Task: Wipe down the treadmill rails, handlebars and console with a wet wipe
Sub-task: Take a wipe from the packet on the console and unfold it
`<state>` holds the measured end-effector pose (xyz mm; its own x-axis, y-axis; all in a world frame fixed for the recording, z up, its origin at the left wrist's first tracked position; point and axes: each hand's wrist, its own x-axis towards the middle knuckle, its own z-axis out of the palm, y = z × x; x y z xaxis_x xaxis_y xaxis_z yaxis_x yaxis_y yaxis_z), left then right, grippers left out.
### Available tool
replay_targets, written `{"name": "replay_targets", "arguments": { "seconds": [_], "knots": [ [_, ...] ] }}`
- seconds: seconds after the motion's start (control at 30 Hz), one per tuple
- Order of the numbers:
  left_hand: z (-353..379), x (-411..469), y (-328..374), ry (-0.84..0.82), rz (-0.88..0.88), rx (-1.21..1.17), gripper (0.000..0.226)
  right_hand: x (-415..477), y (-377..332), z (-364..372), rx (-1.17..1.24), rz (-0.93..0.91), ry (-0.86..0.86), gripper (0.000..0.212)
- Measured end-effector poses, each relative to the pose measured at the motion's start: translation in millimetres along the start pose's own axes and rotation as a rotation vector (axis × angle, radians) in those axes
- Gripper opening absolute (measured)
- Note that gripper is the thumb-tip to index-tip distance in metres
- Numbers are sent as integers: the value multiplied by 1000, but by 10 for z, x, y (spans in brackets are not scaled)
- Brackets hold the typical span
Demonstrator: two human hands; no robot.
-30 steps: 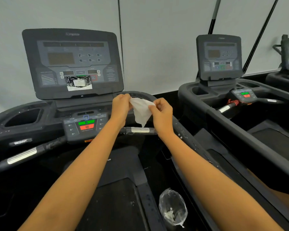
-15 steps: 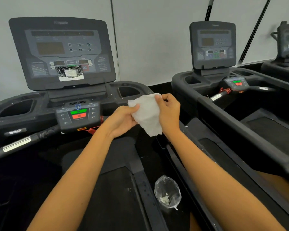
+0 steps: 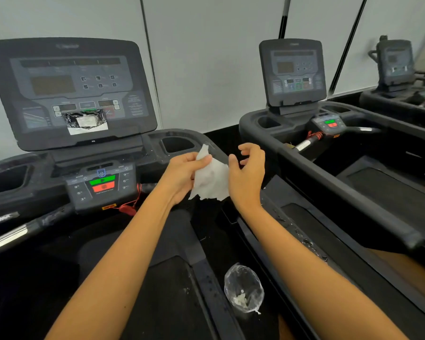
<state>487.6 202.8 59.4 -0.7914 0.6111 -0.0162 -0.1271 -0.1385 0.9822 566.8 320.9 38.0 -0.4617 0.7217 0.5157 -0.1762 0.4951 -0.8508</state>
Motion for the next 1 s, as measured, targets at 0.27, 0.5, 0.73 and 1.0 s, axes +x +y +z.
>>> {"name": "replay_targets", "arguments": {
  "seconds": [0.27, 0.5, 0.73, 1.0],
  "knots": [
    [-31, -77, 75, -23, -3, 56, 27, -63, 28, 171, 172, 119, -280, 26],
    [-197, -94, 104, 3, 39, 243, 31, 5, 175, 129, 419, 464, -691, 23],
    [-302, 2, 87, 235, 194, 464, 33, 27, 117, 147, 562, 562, -551, 4],
    [-436, 157, -45, 386, 256, 514, 25, 115, 57, 149, 512, 587, -487, 12]
  ]
}}
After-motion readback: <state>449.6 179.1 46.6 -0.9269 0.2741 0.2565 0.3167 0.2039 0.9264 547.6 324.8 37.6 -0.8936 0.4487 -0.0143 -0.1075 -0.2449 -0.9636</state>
